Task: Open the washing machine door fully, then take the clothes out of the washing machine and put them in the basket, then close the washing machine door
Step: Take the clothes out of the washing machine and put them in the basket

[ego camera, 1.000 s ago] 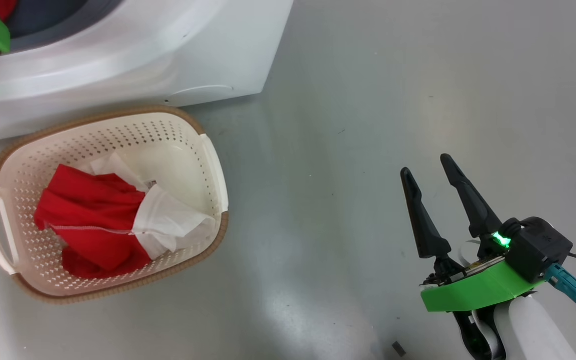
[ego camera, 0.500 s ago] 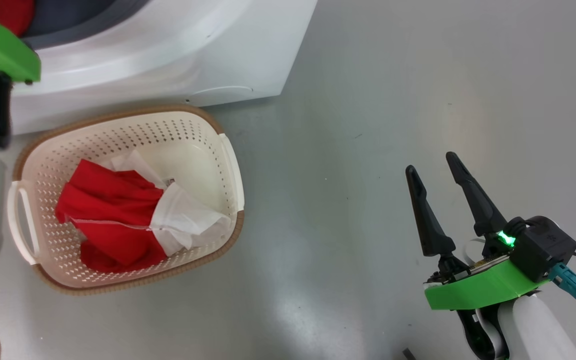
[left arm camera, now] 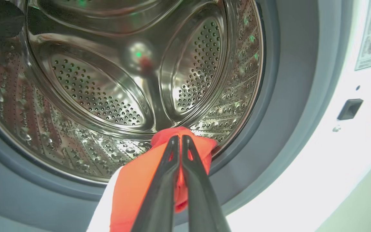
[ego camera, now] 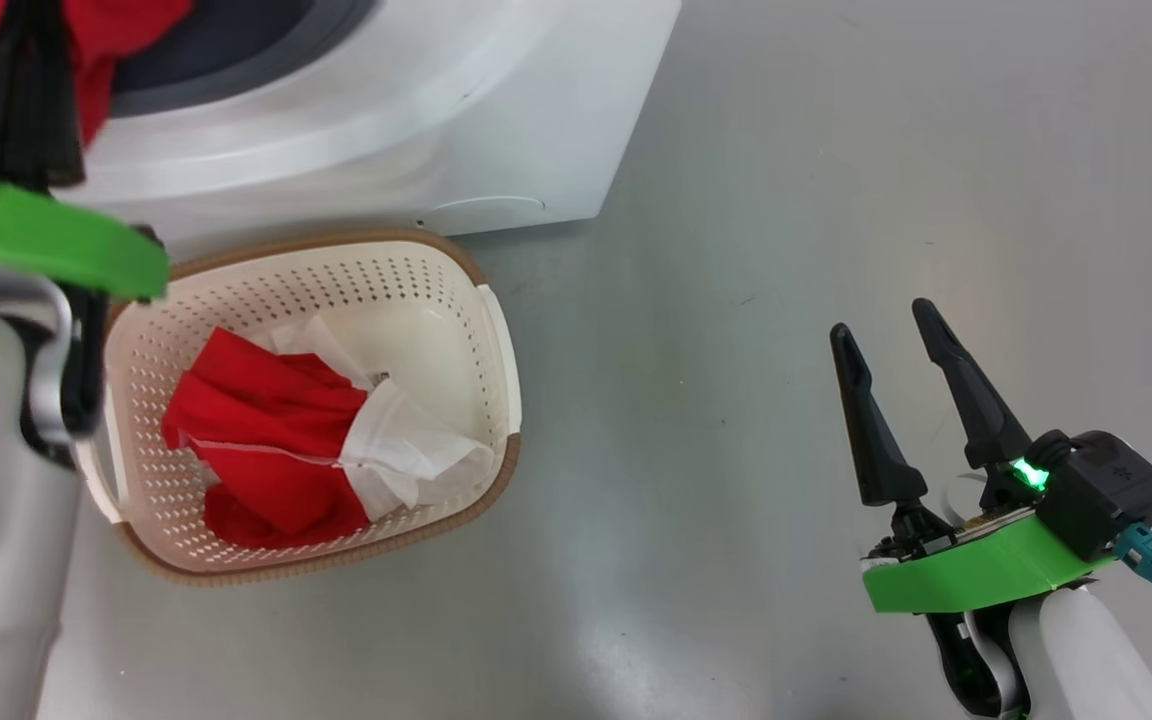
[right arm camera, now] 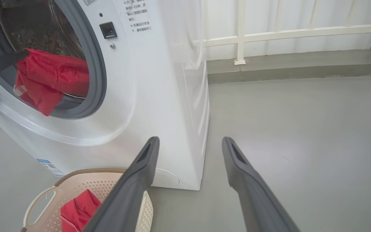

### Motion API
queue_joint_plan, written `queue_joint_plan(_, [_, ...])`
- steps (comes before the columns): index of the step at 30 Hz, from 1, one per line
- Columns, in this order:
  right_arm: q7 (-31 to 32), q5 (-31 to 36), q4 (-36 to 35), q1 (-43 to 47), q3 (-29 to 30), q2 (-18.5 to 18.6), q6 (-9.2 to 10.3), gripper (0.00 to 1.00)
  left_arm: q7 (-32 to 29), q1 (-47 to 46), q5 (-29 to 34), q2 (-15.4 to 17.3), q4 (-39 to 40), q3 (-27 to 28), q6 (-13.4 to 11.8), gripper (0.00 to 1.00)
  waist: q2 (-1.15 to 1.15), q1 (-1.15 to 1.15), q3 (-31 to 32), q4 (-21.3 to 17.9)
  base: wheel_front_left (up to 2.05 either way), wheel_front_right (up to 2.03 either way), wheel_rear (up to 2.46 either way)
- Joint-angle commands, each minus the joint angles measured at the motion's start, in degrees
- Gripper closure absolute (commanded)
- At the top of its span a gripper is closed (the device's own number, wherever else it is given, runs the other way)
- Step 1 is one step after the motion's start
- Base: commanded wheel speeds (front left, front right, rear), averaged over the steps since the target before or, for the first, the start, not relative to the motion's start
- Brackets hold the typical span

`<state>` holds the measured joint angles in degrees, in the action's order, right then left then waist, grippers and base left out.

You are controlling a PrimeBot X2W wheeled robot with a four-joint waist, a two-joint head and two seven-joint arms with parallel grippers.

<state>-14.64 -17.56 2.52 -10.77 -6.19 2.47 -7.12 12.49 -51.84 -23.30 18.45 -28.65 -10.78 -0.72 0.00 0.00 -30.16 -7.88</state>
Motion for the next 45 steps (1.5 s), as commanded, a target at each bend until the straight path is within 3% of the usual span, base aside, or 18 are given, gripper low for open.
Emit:
queue_joint_plan(1, [-0.4,0.5,-1.7,0.9,-0.8,0.4,-0.36,0.0,-0.8,2.9,-0.6,3.0,4.5,2.0,-1.1,1.0,0.0,0.0,0.7,0.6,0.0,0.0,0.0])
queue_joint_plan(12, [-0.4,0.1,-2.3,1.8,0.6,0.4,-0.36,0.0,-5.0,17.0,-0.9,3.1,23.9,2.4,-6.9,1.0,0.0,0.0,3.4,2.7,0.0,0.0,0.0])
queue_joint_plan(21, [-0.4,0.4,-2.6,1.8,1.0,0.4,-0.36,0.0,-6.7,22.6,-0.3,3.2,36.4,2.3,-9.9,1.0,0.0,0.0,4.2,3.8,0.0,0.0,0.0])
queue_joint_plan(45, [-0.4,-0.3,-2.7,4.5,1.5,0.4,-0.36,0.0,-9.7,35.2,0.8,2.3,49.0,0.0,-14.8,1.0,0.0,0.0,9.9,4.8,0.0,0.0,0.0])
